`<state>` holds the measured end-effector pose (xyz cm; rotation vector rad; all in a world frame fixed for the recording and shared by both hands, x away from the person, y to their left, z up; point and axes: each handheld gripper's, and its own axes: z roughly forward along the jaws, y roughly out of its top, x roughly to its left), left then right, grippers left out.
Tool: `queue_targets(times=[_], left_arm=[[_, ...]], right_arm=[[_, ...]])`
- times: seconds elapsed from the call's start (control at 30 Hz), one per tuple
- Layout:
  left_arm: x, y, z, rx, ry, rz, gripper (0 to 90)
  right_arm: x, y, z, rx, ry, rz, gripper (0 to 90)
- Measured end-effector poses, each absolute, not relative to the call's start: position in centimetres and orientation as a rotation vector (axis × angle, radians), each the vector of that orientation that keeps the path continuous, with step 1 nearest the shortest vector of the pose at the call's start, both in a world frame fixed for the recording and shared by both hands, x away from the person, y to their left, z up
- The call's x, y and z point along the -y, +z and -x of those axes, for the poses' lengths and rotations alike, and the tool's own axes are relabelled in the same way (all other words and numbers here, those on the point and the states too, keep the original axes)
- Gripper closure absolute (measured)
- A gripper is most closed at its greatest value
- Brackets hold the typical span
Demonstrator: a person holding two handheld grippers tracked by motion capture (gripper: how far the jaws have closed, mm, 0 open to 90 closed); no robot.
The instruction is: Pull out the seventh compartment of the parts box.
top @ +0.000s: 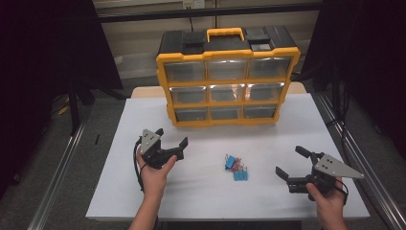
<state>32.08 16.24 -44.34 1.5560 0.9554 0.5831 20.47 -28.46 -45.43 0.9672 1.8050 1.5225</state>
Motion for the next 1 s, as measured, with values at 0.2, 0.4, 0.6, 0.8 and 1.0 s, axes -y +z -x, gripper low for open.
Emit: queue_targets(times=[0.2,0.4,0.6,0.8,1.0], left_arm=[[-15.6,-44.4,-32.5,-0.962,0.583,-1.554,1.1],[-14.8,-44.6,-33.0,-0.966,0.599,-1.56,1.2],[-13.9,-44.5,-33.5,-0.969,0.6,-1.561,1.2],[-13.3,-44.4,-33.9,-0.977,0.618,-1.555,1.3],[-13.1,-44.9,-34.6,-0.991,0.623,-1.551,1.4]], right_arm=[[28.5,-45.4,-20.5,-1.804,1.524,-0.967,0.0],[28.5,-45.4,-20.5,-1.806,1.526,-0.96,0.0],[28.6,-45.4,-20.4,-1.803,1.528,-0.969,0.0],[28.6,-45.4,-20.4,-1.796,1.538,-0.969,0.0],[28.6,-45.3,-20.4,-1.797,1.54,-0.974,0.0]])
